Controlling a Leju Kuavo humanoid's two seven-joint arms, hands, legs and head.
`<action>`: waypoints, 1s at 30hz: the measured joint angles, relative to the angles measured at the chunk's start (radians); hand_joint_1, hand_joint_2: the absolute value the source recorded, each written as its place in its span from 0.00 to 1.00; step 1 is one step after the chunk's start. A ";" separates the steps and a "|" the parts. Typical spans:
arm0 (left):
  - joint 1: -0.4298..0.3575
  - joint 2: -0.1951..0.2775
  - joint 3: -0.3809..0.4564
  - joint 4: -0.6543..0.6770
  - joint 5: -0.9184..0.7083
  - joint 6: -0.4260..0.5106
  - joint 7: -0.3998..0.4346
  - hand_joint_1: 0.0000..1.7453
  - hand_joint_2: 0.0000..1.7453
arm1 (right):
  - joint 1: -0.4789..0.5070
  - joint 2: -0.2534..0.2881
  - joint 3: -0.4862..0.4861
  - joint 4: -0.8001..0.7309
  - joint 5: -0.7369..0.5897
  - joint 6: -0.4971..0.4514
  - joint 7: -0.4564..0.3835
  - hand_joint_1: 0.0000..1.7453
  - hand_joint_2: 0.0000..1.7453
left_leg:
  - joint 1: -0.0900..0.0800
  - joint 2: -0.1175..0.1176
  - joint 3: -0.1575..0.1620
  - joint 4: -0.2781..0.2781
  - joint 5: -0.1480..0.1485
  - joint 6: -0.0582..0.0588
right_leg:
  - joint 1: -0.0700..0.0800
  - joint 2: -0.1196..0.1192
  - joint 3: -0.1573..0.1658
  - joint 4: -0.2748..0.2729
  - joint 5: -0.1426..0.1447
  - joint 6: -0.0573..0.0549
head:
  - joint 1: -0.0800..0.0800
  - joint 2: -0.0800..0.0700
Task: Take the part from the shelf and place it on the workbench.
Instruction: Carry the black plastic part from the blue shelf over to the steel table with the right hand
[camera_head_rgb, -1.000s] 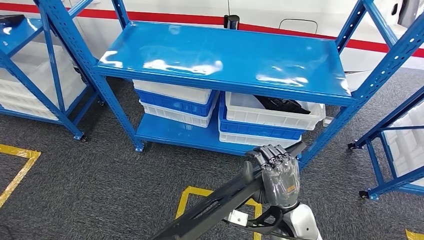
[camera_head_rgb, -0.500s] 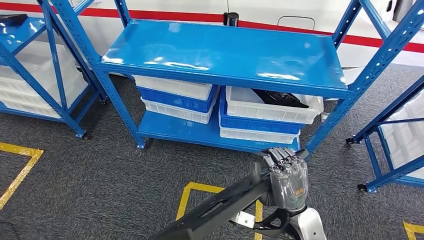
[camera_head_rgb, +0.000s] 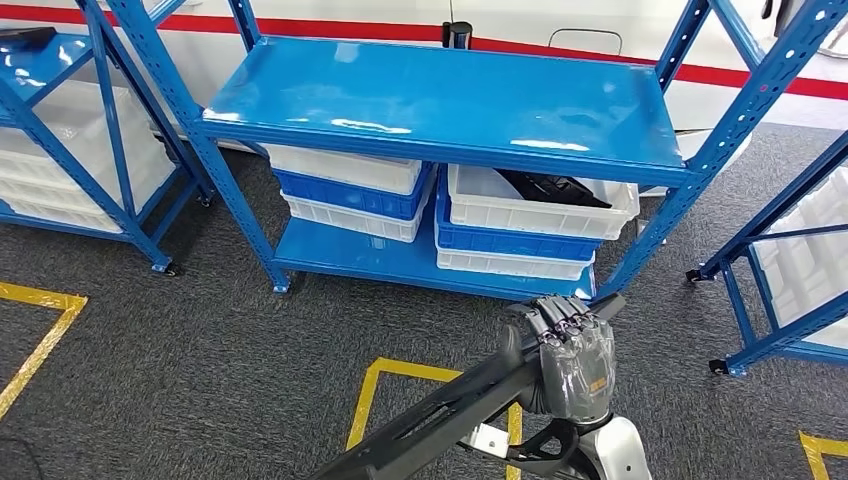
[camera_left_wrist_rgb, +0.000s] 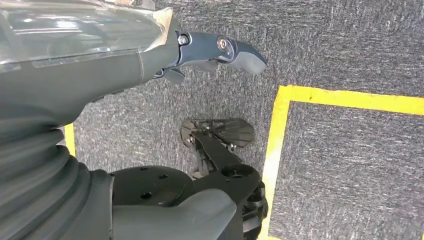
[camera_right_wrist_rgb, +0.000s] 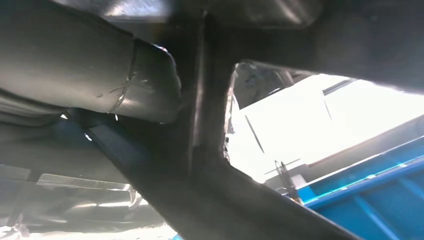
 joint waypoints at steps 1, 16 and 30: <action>0.000 0.000 0.000 0.000 0.000 0.000 0.000 0.00 1.00 | 0.000 0.000 0.000 -0.001 0.000 0.000 0.000 1.00 0.00 | -0.004 0.000 -0.003 -0.003 0.002 0.006 | 0.002 0.000 -0.005 0.000 0.004 0.007 | 0.001 0.000; -0.001 -0.003 0.002 0.000 0.000 -0.001 0.000 0.00 1.00 | 0.002 -0.004 -0.003 -0.007 -0.001 0.000 0.000 1.00 0.00 | -0.020 0.012 -0.068 -0.012 0.077 0.032 | 0.010 0.003 0.061 -0.022 -0.055 0.019 | 0.008 0.000; -0.017 -0.016 0.067 0.000 0.118 -0.051 -0.004 0.00 1.00 | -0.010 0.021 0.002 0.001 -0.151 0.000 -0.106 1.00 0.00 | -0.007 0.002 0.000 0.010 -0.004 0.005 | 0.005 -0.001 -0.004 0.007 -0.001 -0.009 | 0.002 0.000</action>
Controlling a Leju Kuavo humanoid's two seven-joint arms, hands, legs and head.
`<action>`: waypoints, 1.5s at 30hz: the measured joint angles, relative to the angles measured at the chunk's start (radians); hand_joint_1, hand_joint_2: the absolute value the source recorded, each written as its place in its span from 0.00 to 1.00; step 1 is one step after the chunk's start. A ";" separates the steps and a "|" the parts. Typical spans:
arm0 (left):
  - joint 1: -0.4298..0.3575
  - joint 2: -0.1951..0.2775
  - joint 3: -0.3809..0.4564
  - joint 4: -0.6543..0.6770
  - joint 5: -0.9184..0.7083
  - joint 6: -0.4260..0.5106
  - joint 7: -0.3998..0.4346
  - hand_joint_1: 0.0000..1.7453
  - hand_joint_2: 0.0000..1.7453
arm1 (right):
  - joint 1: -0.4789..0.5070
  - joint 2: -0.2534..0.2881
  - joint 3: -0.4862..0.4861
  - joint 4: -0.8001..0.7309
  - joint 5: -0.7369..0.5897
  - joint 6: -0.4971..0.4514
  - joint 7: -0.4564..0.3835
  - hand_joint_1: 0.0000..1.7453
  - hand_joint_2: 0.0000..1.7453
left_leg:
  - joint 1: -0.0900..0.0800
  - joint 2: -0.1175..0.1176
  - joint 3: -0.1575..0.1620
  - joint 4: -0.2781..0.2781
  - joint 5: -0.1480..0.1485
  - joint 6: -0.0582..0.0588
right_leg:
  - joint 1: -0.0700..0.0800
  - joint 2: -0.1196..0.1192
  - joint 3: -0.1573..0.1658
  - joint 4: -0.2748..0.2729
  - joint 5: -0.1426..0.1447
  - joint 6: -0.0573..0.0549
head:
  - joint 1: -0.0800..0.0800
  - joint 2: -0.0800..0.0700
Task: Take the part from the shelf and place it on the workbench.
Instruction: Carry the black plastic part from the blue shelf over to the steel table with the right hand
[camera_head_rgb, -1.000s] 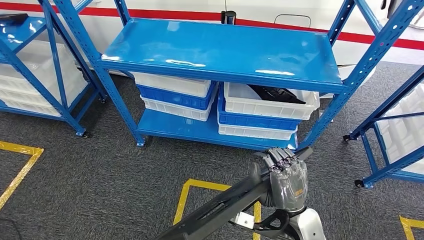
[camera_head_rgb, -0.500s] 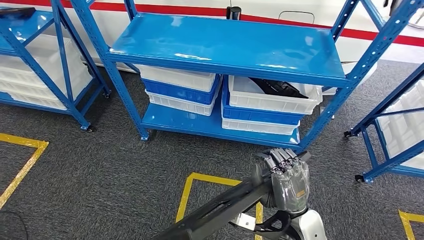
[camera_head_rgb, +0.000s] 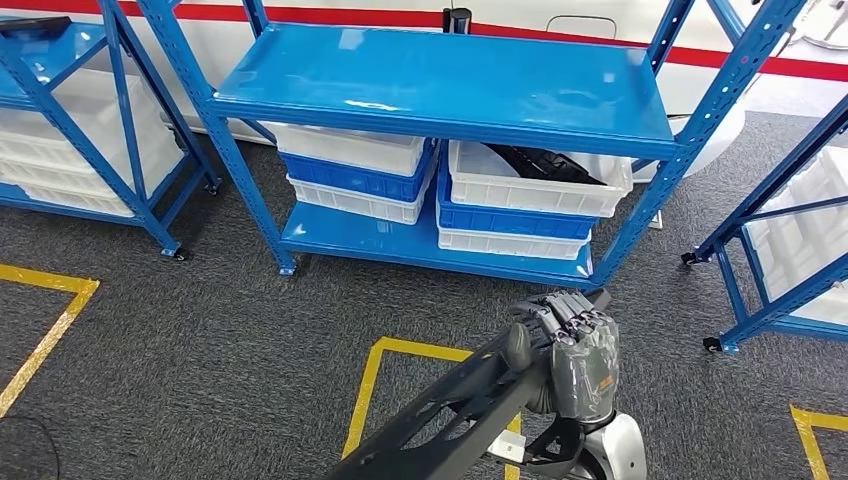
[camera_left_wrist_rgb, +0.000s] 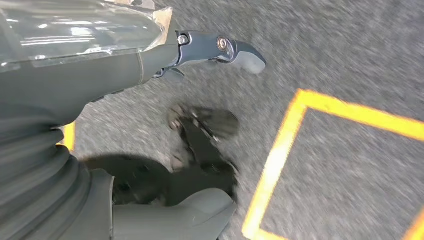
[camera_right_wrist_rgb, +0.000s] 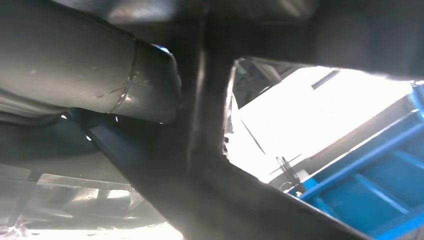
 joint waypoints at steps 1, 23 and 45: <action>-0.002 -0.002 0.008 0.000 0.002 -0.005 -0.005 0.00 1.00 | -0.003 0.006 0.001 0.003 -0.001 0.000 -0.006 1.00 0.00 | -0.003 -0.001 0.000 -0.007 0.001 0.006 | 0.002 0.000 -0.003 0.000 0.004 0.006 | 0.000 0.000; -0.041 0.015 0.085 0.001 0.036 -0.018 0.012 0.00 1.00 | -0.002 0.029 -0.004 -0.004 -0.081 0.000 -0.087 1.00 0.00 | 0.004 0.003 -0.184 0.185 -0.049 -0.014 | -0.013 0.004 0.047 -0.016 -0.032 -0.014 | 0.000 0.000; -0.052 0.052 0.153 0.001 0.080 -0.041 -0.012 0.00 1.00 | -0.021 0.040 -0.010 0.055 -0.148 0.000 -0.145 1.00 0.00 | -0.008 0.012 -0.106 -0.024 0.108 0.037 | -0.003 0.003 0.071 0.045 -0.073 0.052 | 0.009 0.000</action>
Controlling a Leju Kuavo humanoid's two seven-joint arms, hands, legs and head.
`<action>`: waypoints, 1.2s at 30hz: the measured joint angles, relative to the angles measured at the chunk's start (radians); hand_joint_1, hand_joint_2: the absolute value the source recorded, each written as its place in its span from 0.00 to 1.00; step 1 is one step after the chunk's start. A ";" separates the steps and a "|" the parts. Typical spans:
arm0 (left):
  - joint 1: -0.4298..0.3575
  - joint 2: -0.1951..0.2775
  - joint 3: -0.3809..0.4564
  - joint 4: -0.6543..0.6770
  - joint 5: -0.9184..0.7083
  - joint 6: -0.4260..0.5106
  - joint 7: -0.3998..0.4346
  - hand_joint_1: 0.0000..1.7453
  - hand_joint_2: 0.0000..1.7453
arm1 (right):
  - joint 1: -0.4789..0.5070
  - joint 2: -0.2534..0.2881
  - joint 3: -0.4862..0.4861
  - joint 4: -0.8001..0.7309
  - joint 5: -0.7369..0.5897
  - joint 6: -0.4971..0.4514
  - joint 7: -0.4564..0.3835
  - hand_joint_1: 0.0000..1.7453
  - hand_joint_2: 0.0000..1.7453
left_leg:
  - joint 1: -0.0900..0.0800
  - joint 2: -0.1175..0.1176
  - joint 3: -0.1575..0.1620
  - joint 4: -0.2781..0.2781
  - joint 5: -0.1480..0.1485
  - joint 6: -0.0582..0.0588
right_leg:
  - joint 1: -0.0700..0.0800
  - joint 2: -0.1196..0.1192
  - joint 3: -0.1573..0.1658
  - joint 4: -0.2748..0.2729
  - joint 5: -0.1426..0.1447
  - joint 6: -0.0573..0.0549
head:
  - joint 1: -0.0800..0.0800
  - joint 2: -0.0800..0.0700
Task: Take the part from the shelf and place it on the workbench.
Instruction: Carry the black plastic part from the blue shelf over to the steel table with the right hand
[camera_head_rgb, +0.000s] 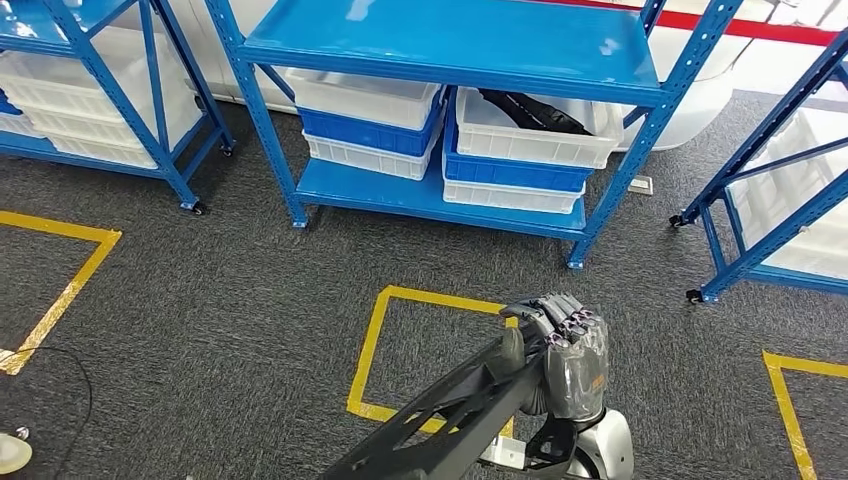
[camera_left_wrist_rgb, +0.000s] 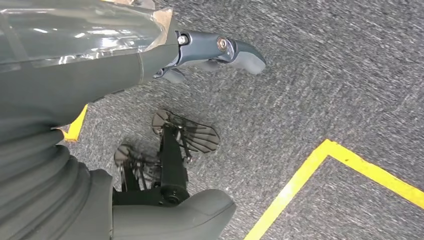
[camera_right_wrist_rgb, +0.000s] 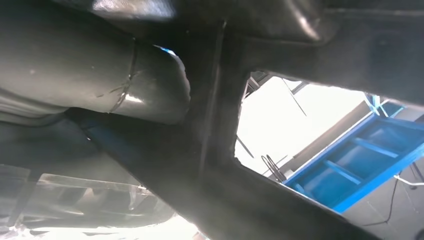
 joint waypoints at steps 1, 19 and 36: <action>-0.001 0.001 0.002 0.000 0.000 -0.001 0.000 0.00 1.00 | -0.002 0.000 0.000 0.000 -0.004 0.000 -0.001 1.00 0.00 | -0.002 0.000 -0.004 0.002 0.008 -0.006 | 0.002 0.001 0.030 -0.052 -0.001 -0.006 | -0.001 0.000; 0.015 -0.005 -0.007 -0.001 -0.054 -0.029 -0.079 0.00 1.00 | 0.017 0.002 -0.019 0.005 0.016 0.000 0.005 1.00 0.00 | 0.005 -0.014 0.125 0.009 -0.112 -0.027 | 0.005 -0.003 -0.072 -0.049 0.088 -0.037 | -0.011 0.000; 0.017 -0.026 -0.010 -0.002 -0.051 -0.048 -0.080 0.00 1.00 | 0.011 0.002 -0.021 -0.002 0.048 0.000 0.058 1.00 0.00 | 0.003 -0.003 -0.006 0.008 0.012 -0.028 | -0.001 0.001 0.015 -0.074 0.015 -0.032 | -0.006 0.000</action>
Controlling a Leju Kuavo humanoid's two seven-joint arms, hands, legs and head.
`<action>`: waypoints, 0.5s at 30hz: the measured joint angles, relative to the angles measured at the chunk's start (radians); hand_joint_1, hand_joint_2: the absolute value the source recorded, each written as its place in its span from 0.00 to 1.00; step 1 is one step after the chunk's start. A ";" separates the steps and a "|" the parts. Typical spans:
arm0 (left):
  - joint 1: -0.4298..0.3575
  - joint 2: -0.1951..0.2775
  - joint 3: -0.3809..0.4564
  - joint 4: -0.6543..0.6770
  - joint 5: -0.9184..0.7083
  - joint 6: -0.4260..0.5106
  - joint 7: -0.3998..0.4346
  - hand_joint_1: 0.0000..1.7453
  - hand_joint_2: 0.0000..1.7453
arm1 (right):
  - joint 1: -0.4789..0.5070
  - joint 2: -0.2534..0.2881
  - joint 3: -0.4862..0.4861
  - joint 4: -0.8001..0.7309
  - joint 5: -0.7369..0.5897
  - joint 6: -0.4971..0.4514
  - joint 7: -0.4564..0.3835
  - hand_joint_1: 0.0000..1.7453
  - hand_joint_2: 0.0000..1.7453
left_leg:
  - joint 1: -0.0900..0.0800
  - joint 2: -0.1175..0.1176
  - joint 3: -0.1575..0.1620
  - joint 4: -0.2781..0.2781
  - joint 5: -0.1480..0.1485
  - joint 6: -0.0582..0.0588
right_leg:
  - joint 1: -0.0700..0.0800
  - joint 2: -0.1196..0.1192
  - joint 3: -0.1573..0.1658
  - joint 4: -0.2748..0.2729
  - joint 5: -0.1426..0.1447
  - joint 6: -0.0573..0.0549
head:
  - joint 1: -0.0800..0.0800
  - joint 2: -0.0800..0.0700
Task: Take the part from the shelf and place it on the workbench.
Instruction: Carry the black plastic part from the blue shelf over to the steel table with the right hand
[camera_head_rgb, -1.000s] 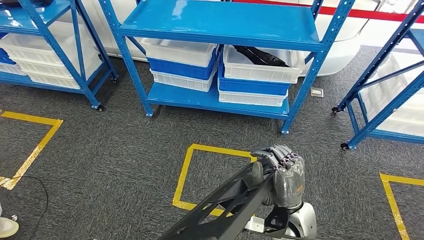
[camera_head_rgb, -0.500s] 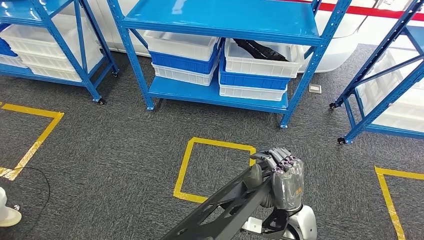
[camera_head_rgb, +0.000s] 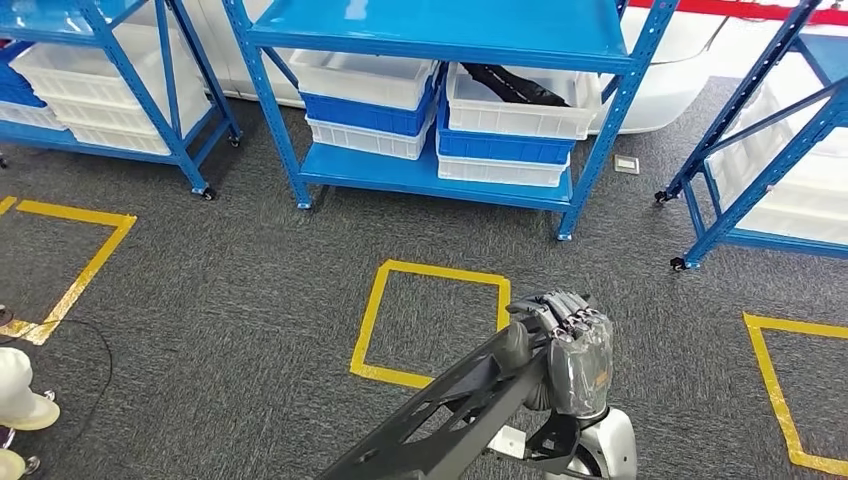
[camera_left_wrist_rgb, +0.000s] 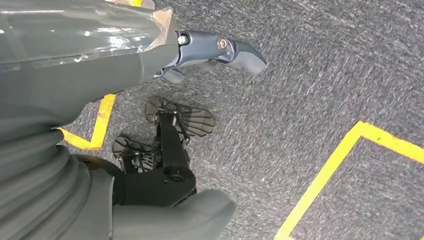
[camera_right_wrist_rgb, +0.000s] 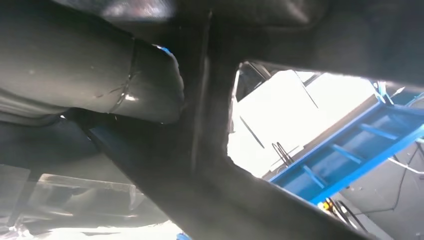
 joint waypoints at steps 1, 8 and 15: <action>0.001 0.000 0.000 0.000 0.000 0.000 0.000 0.00 1.00 | 0.000 0.000 0.000 0.000 0.000 0.000 0.000 1.00 0.00 | 0.003 -0.002 -0.009 0.018 -0.025 -0.006 | -0.004 -0.001 -0.007 0.000 0.009 -0.014 | -0.002 0.000; 0.001 0.000 0.000 0.000 -0.002 0.000 0.001 0.00 1.00 | 0.001 0.001 0.000 -0.001 0.002 0.000 0.001 1.00 0.00 | 0.013 -0.005 -0.017 0.239 -0.166 -0.030 | -0.003 -0.005 -0.081 0.021 0.064 -0.032 | -0.007 0.000; -0.003 0.000 0.000 -0.004 -0.005 -0.009 0.006 0.00 1.00 | 0.008 0.001 -0.001 -0.010 0.016 0.000 0.015 1.00 0.00 | 0.004 -0.007 0.122 0.006 -0.122 0.008 | 0.002 -0.005 -0.119 0.041 0.089 0.009 | -0.003 0.000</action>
